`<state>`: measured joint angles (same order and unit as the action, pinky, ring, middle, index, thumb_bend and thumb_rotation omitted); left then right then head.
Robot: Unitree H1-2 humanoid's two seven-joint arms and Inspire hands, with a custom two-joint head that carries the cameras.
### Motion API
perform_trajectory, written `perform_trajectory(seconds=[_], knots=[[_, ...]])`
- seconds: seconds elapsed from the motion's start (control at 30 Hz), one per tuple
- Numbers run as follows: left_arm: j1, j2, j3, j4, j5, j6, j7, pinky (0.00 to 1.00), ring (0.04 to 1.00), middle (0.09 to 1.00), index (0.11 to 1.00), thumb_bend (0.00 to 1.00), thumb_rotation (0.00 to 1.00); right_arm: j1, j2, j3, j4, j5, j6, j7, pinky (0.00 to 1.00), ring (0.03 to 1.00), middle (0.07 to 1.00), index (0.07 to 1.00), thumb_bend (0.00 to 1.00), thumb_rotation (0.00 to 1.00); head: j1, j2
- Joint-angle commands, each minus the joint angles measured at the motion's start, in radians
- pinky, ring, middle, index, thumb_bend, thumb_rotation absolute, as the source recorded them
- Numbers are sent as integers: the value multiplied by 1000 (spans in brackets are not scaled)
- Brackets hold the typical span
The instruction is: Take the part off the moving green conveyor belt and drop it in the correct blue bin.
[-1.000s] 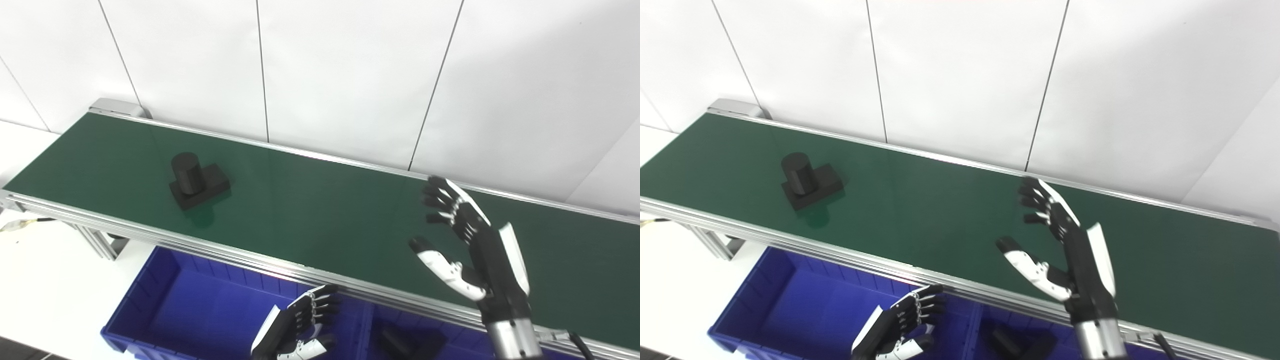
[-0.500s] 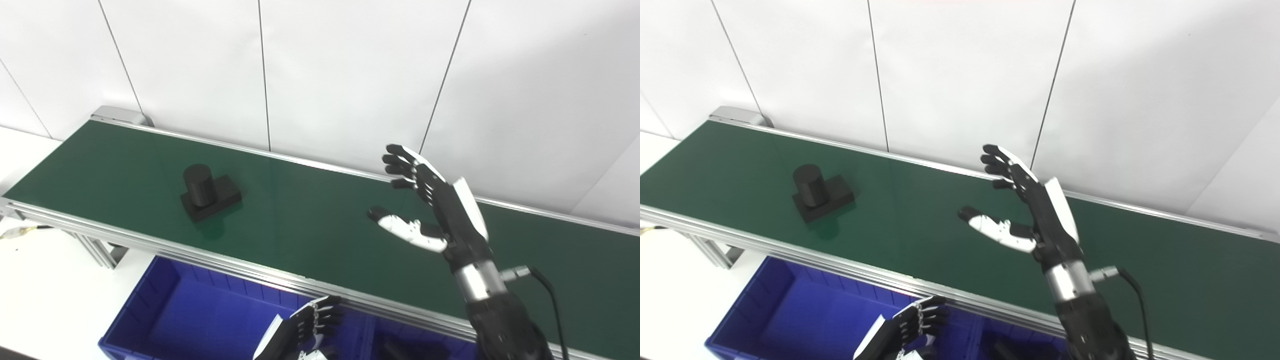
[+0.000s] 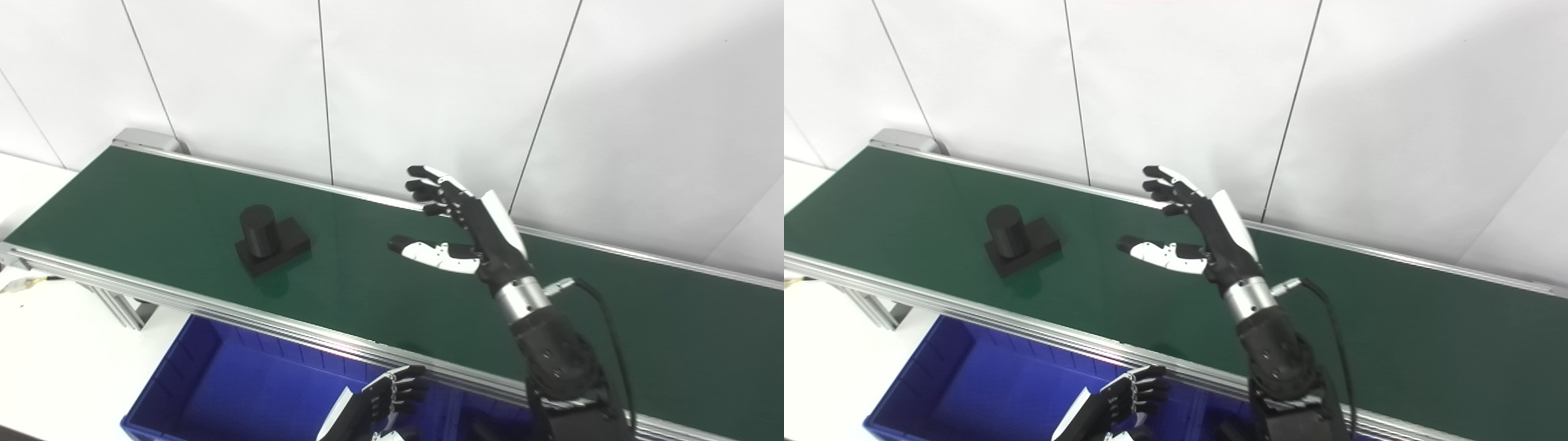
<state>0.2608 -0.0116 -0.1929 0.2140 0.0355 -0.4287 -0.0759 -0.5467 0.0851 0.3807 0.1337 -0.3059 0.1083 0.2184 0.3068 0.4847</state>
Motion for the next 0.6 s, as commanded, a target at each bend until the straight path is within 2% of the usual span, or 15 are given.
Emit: perform_trajectory(seconds=[0.0, 0.27, 0.43, 0.57], knots=[[-3, 2, -8, -30, 8, -41, 10, 700, 751, 779, 824, 873, 615, -63, 30, 18, 9, -20, -43, -10, 732, 806, 829, 864, 658, 360, 1, 1], [0, 0, -21, -34, 15, -41, 20, 698, 751, 781, 823, 859, 601, -123, 75, 42, 195, -30, -104, -29, 771, 834, 836, 862, 685, 395, 8, 2], [1, 0, -32, -38, 21, -41, 30, 700, 752, 784, 823, 846, 583, -149, 106, 41, 272, -29, -113, -38, 773, 829, 833, 860, 704, 419, 13, 4], [-1, 0, -43, -37, 28, -41, 41, 697, 752, 791, 825, 840, 573, -182, 131, 46, 351, -43, -142, -68, 717, 788, 820, 853, 719, 400, 18, 3]])
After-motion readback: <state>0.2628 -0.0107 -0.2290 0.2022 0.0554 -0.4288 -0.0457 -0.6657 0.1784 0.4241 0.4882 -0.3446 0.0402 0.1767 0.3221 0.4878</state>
